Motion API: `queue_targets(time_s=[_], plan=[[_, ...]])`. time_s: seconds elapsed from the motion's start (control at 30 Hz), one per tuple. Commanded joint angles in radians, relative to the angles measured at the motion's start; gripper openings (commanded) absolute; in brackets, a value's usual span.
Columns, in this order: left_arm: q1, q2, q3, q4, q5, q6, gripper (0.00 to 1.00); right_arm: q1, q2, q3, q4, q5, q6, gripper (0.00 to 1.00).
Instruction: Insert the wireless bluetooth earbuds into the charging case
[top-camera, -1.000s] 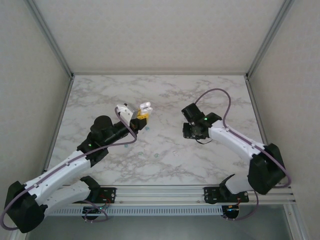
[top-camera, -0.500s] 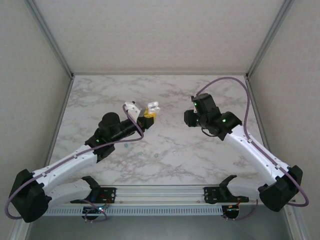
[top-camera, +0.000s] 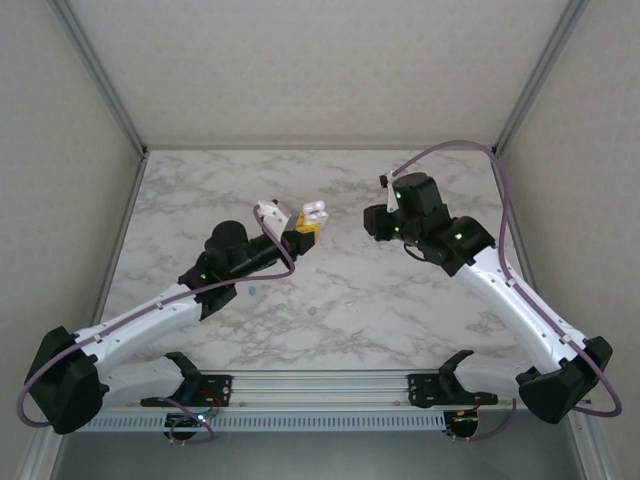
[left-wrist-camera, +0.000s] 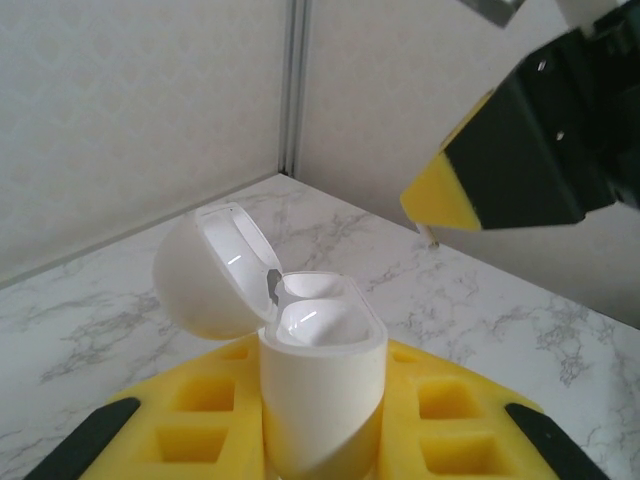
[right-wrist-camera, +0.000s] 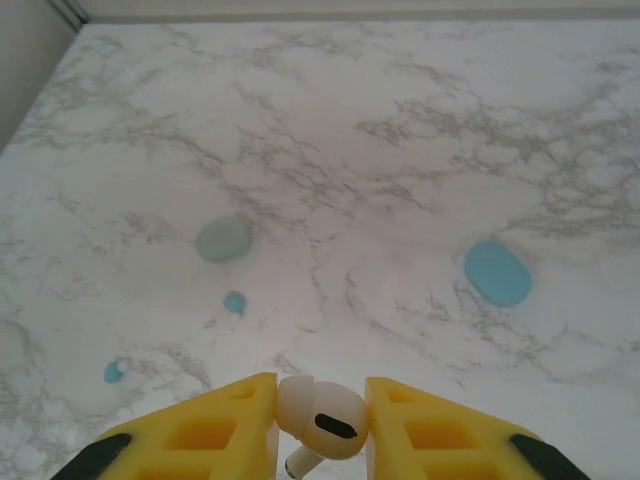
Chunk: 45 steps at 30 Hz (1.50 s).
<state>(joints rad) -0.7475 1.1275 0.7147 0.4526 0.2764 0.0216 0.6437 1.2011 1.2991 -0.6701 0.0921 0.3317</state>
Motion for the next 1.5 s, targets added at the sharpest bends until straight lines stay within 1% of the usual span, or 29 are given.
queue_targets(time_s=[0.0, 0.2, 0.43, 0.57, 0.67, 1.13, 1.3, 1.33, 1.47], plan=[[-0.013, 0.008, 0.045, 0.061, 0.030, -0.018, 0.12, -0.003, 0.000, 0.059, 0.024, -0.049, -0.043, 0.27], [-0.023, 0.015, 0.051, 0.070, 0.037, -0.018, 0.12, 0.015, 0.033, 0.124, 0.011, -0.113, -0.067, 0.26], [-0.026, 0.007, 0.051, 0.075, 0.034, -0.018, 0.12, 0.061, 0.072, 0.188, -0.020, -0.130, -0.095, 0.25], [-0.027, -0.005, 0.049, 0.073, 0.030, -0.019, 0.12, 0.079, 0.083, 0.215, -0.035, -0.111, -0.112, 0.25], [-0.029, -0.011, 0.045, 0.073, 0.027, -0.019, 0.12, 0.085, 0.083, 0.219, -0.031, -0.099, -0.124, 0.25], [-0.032, -0.023, 0.045, 0.080, 0.035, -0.015, 0.12, 0.098, 0.100, 0.227, 0.010, -0.128, -0.137, 0.25], [-0.032, -0.020, 0.040, 0.087, 0.040, -0.014, 0.12, 0.099, 0.084, 0.226, 0.065, -0.159, -0.131, 0.25], [-0.032, -0.018, 0.041, 0.090, 0.042, -0.014, 0.12, 0.123, 0.085, 0.231, 0.069, -0.160, -0.130, 0.25], [-0.032, -0.014, 0.043, 0.095, 0.048, -0.015, 0.12, 0.126, 0.098, 0.232, 0.087, -0.158, -0.131, 0.25]])
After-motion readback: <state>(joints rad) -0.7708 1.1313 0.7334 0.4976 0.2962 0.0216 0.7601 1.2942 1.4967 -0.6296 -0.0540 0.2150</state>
